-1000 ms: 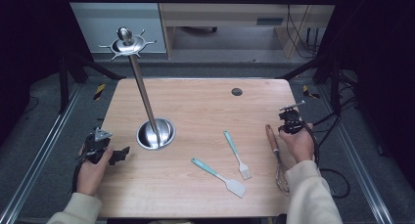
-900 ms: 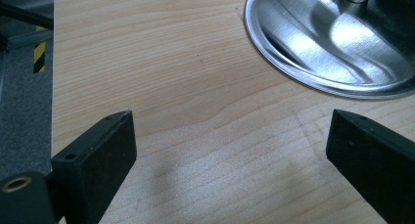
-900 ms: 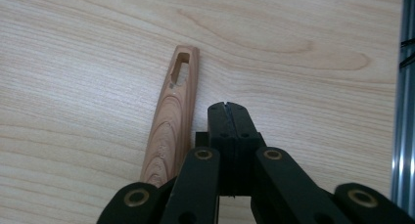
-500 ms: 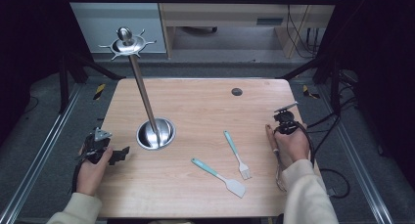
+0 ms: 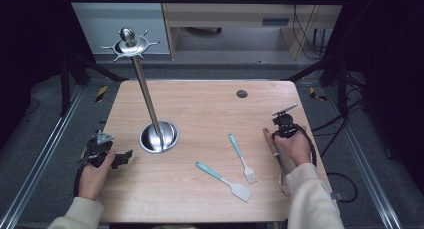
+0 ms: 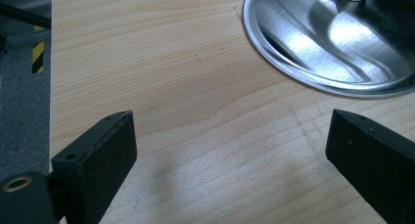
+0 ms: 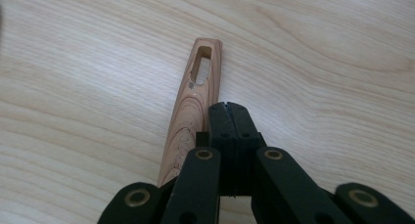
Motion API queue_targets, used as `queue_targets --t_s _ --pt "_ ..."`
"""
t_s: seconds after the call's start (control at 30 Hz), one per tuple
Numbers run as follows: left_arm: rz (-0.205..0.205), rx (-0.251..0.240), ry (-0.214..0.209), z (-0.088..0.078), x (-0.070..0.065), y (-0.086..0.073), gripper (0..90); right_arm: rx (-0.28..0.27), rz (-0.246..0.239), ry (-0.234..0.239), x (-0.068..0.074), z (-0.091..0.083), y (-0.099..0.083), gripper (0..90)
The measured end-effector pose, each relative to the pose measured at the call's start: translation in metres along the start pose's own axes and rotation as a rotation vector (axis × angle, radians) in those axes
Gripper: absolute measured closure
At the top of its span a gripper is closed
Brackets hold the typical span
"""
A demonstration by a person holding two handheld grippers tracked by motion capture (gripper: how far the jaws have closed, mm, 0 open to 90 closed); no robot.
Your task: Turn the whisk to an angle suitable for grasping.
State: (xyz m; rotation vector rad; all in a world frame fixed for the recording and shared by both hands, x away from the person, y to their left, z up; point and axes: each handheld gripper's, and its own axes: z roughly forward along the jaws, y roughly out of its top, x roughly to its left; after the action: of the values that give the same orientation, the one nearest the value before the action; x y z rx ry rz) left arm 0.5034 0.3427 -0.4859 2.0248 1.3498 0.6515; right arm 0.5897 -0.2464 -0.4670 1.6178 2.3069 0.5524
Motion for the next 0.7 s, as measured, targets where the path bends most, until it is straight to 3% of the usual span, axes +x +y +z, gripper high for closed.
queue_targets --t_s 0.57,0.7 --pt "0.010 0.017 -0.007 0.002 -0.001 0.000 4.4 0.010 -0.103 0.102 0.034 -0.005 0.005 90.0" --pt "0.015 0.019 -0.007 0.002 -0.002 0.000 4.5 0.009 -0.120 0.107 0.035 -0.004 0.005 90.0"
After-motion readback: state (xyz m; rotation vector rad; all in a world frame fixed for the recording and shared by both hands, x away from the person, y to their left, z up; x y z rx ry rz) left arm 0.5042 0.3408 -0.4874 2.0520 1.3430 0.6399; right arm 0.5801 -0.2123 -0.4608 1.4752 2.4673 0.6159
